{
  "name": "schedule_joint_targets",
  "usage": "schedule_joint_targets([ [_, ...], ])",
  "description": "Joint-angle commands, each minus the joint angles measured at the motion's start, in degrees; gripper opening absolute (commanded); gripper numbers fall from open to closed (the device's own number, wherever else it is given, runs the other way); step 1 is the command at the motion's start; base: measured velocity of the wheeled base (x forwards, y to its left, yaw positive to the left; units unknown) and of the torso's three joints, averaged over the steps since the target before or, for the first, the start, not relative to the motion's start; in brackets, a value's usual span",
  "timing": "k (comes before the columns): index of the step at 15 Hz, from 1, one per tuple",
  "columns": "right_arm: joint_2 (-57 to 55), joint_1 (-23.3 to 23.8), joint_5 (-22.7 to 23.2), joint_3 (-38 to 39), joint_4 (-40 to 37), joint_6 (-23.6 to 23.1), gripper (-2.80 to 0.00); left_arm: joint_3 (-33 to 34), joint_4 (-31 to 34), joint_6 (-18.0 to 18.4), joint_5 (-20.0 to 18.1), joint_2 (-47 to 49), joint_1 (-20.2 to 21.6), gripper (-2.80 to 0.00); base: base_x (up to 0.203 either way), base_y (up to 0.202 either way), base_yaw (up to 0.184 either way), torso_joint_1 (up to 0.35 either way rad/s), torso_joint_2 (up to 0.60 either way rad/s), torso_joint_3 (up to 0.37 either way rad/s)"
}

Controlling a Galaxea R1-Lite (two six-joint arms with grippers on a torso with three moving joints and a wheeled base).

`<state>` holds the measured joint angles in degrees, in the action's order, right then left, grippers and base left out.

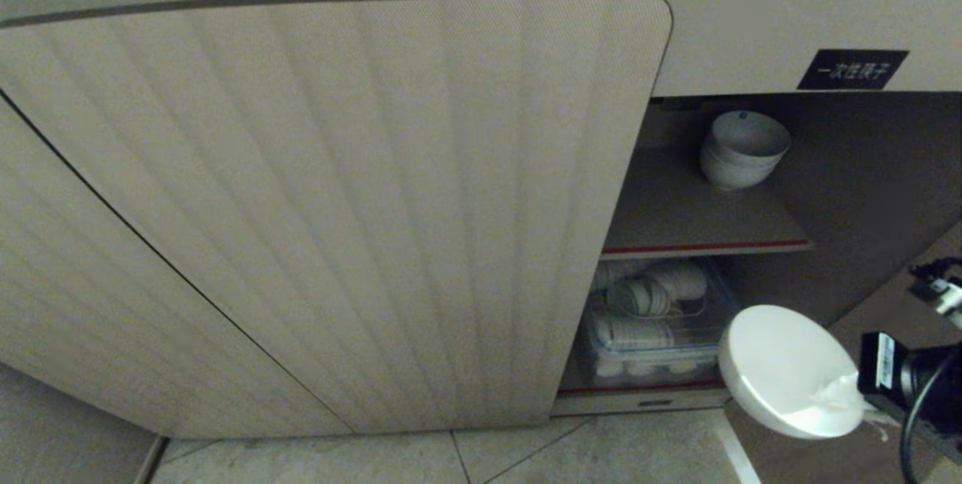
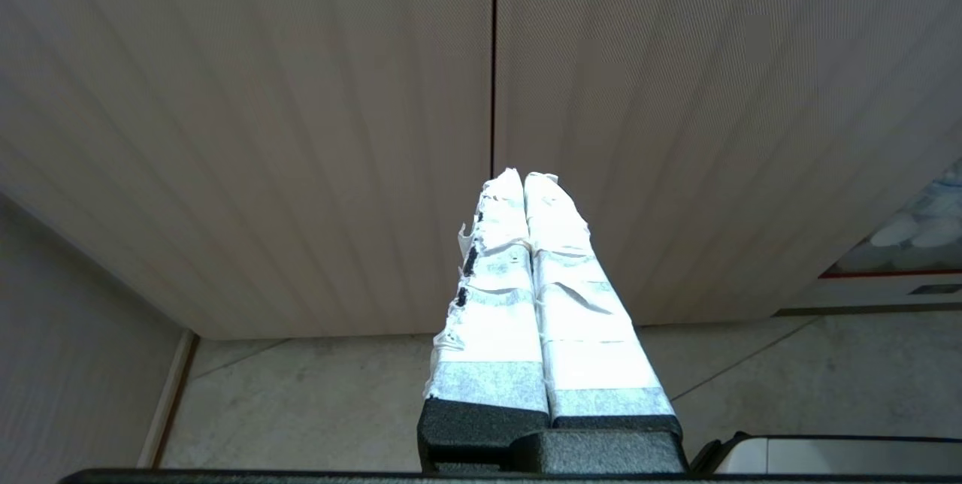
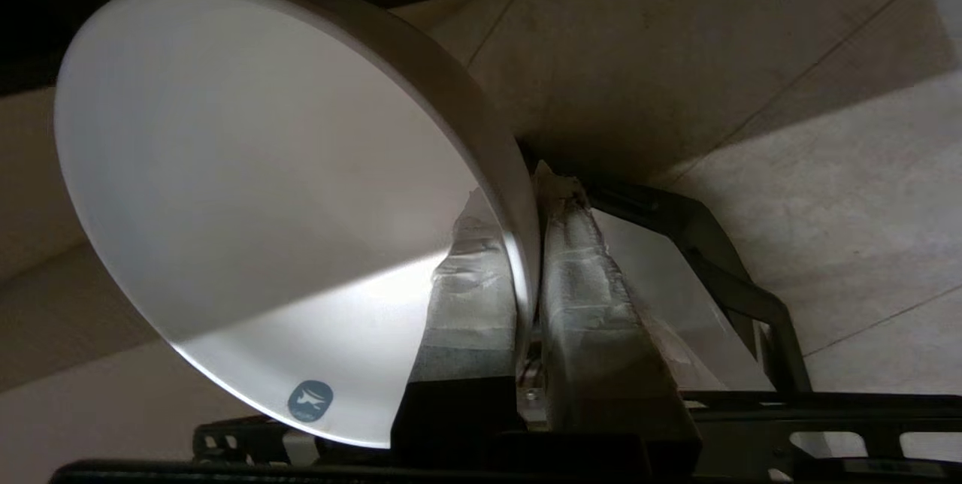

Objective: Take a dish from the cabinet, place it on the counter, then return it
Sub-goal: Put it back into the cabinet

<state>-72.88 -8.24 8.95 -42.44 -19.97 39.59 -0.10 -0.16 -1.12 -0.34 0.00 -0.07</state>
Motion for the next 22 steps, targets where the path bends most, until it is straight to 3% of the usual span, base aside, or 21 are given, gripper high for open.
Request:
schedule_joint_targets([
  [1,-2.3,-0.71,-0.07,-1.39,-0.15,1.72,-2.8,0.01,-0.02,-0.02,-0.02,0.0,-0.01,-2.8,0.0,0.0,0.0,0.0,0.0,0.0],
  [5,-5.21,-1.86,-2.86,-3.13,1.76,4.86,-2.8,0.01,-0.02,-0.02,-0.02,0.0,-0.01,-2.8,0.0,0.0,0.0,0.0,0.0,0.0],
  [10,-6.31,-1.87,-3.24,-2.91,7.03,8.46,-2.8,0.01,-0.02,-0.02,0.01,0.0,-0.01,-2.8,0.0,0.0,0.0,0.0,0.0,0.0],
  [22,-11.88,-1.78,-3.15,-8.99,5.88,9.09,-2.8,0.01,-0.02,-0.02,-0.02,0.0,-0.01,-2.8,0.0,0.0,0.0,0.0,0.0,0.0],
])
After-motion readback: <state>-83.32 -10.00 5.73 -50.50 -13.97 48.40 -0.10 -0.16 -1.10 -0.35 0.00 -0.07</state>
